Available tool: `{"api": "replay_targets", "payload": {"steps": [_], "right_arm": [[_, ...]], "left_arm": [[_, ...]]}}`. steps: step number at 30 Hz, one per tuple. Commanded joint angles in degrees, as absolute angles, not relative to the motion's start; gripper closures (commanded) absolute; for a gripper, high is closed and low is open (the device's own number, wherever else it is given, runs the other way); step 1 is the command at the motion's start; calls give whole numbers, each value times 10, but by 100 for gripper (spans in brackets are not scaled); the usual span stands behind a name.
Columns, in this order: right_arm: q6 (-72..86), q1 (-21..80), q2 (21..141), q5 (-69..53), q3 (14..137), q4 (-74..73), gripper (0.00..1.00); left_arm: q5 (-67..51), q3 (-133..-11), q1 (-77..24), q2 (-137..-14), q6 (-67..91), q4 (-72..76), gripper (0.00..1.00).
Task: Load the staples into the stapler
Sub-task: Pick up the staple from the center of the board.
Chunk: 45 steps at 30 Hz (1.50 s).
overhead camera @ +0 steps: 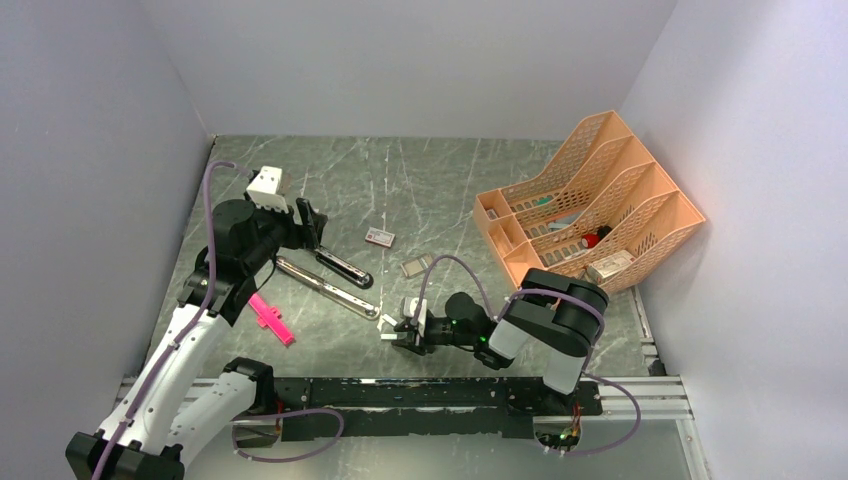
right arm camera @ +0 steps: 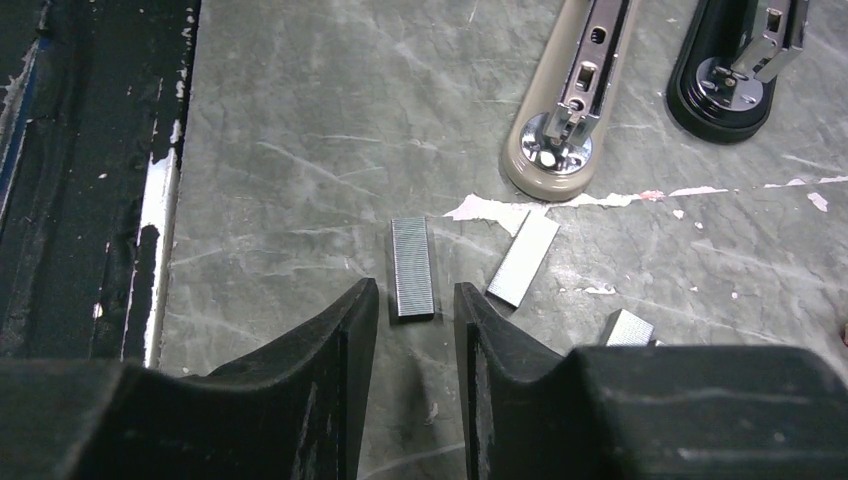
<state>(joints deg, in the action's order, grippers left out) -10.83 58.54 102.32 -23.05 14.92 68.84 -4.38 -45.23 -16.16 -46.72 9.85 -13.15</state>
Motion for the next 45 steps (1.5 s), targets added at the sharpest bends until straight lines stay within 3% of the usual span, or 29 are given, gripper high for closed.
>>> {"api": "replay_targets", "payload": {"steps": [1, 15, 22, 30, 45], "right_arm": [[-123, 584, 1029, -241, 143, 633, 64], [-124, 585, 1032, -243, 146, 625, 81], [-124, 587, 1037, -244, 149, 623, 68], [-128, 588, 1048, -257, 157, 612, 67], [-125, 588, 1041, -244, 155, 612, 86]], "left_arm": [[-63, -448, -154, -462, 93, -120, 22], [-72, -448, -147, -466, 95, -117, 23], [-79, -447, -143, -466, 96, -115, 23], [-78, -447, -142, -465, 96, -115, 23], [-78, -447, -139, -463, 99, -116, 23]]}}
